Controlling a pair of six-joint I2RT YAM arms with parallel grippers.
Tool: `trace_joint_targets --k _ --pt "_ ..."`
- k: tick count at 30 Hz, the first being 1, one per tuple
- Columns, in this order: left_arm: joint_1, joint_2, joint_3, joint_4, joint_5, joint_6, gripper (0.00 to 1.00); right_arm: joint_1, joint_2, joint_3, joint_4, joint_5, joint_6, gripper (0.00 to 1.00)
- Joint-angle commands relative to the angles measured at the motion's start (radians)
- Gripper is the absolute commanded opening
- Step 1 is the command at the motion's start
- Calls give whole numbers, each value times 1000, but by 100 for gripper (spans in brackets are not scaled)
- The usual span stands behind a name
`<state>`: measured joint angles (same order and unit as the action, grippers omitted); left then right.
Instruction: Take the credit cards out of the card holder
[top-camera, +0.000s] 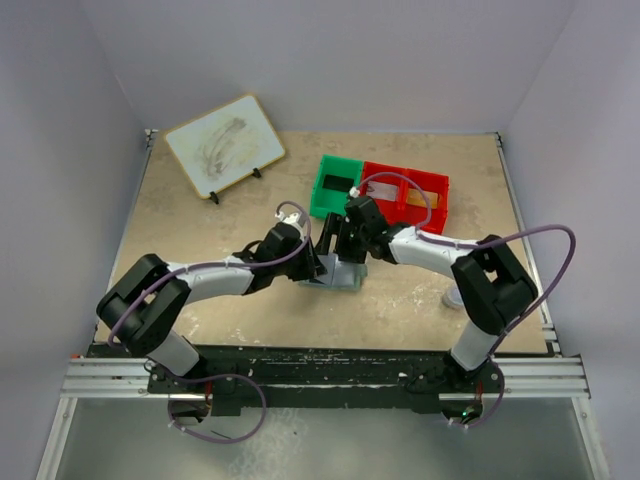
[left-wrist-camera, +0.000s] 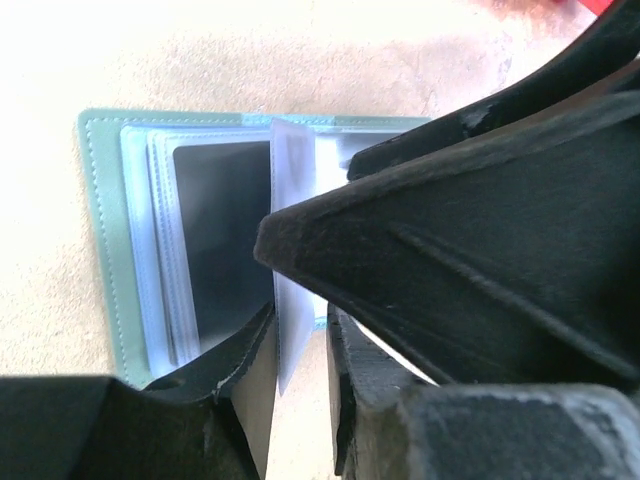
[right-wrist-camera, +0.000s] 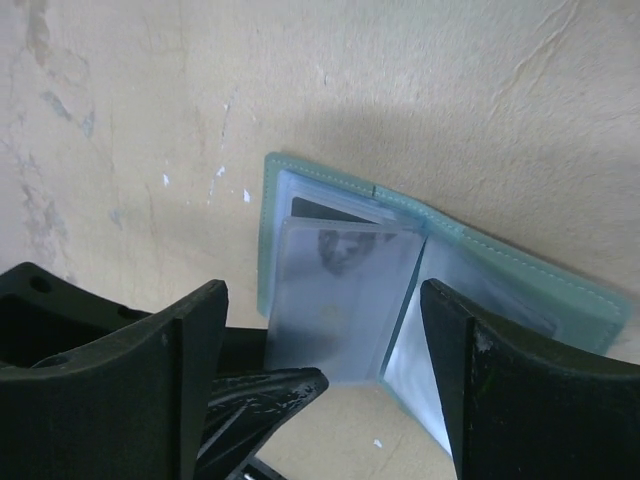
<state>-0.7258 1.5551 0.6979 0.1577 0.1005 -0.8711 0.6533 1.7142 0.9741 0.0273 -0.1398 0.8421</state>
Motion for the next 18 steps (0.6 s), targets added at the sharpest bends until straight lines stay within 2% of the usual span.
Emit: trace_joint_targets --k 1,11,18 --pt "5 17 58 34 39 20 24 -9 -75 69 -132 118 -12 81" --pt "-4 26 81 38 93 35 31 -29 -186 51 -223 283 15 82" --pt "-29 51 116 36 120 43 37 -27 -380 -114 -25 306 49 84"
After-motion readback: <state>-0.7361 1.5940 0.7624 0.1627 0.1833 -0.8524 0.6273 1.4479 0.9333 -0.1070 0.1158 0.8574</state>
